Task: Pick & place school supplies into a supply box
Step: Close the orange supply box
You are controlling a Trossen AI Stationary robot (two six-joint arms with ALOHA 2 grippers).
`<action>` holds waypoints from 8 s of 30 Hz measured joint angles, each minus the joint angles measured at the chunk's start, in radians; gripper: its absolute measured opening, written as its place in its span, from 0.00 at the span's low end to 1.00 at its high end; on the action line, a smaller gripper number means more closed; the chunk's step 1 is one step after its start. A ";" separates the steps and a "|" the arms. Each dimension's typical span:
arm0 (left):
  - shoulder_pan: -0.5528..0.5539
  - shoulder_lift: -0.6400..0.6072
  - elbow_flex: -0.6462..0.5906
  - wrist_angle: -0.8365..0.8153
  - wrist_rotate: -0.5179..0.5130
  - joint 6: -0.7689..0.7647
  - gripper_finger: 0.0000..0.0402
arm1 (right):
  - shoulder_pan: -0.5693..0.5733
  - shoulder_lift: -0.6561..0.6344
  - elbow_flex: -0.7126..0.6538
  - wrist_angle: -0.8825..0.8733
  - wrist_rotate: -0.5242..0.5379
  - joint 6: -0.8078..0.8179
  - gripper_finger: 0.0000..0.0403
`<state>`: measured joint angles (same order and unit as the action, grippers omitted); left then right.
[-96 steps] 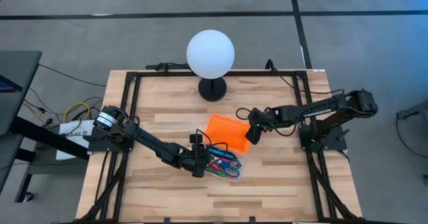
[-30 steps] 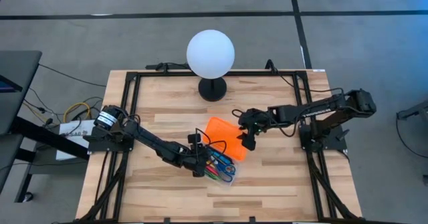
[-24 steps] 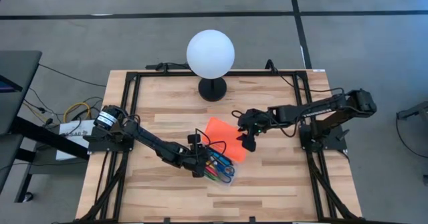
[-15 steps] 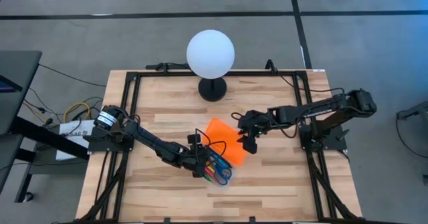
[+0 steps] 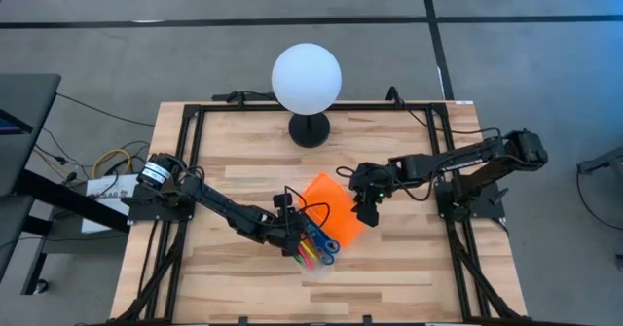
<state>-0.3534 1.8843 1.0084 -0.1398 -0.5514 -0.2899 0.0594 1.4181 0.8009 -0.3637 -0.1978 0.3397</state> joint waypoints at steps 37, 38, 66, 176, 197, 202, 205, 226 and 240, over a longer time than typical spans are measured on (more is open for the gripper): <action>0.000 -0.002 0.000 -0.023 -0.008 -0.021 0.34 | 0.099 -0.002 0.164 -0.120 0.107 -0.071 0.16; 0.000 -0.002 0.000 -0.023 -0.009 -0.021 0.34 | 0.105 -0.002 0.170 -0.119 0.107 -0.071 0.16; 0.001 -0.001 0.001 -0.020 -0.011 -0.019 0.34 | 0.204 -0.001 0.221 -0.108 0.144 -0.079 0.16; -0.412 -0.164 0.074 -0.490 -0.200 -0.320 0.34 | 0.229 0.003 0.218 0.035 0.142 -0.165 0.16; -0.284 -0.165 -0.065 -0.259 0.102 -0.293 0.34 | 0.199 0.004 0.192 -0.214 0.261 -0.021 0.16; -0.284 -0.165 -0.065 -0.258 0.101 -0.291 0.34 | 0.156 0.011 0.102 -0.269 0.333 -0.013 0.16; -0.284 -0.165 -0.065 -0.260 0.101 -0.292 0.34 | 0.133 0.011 0.036 -0.251 0.331 -0.034 0.16; -0.167 -0.166 -0.193 -0.078 0.238 -0.299 0.34 | 0.068 0.011 -0.315 0.283 0.205 -0.247 0.16; -0.151 -0.165 -0.194 -0.080 0.193 -0.263 0.34 | 0.179 0.112 -0.344 0.575 0.189 -0.301 0.16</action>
<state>-0.5045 1.7191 0.8143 -0.2203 -0.3588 -0.5528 0.2382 1.5302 0.4572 0.2112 -0.0089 0.0391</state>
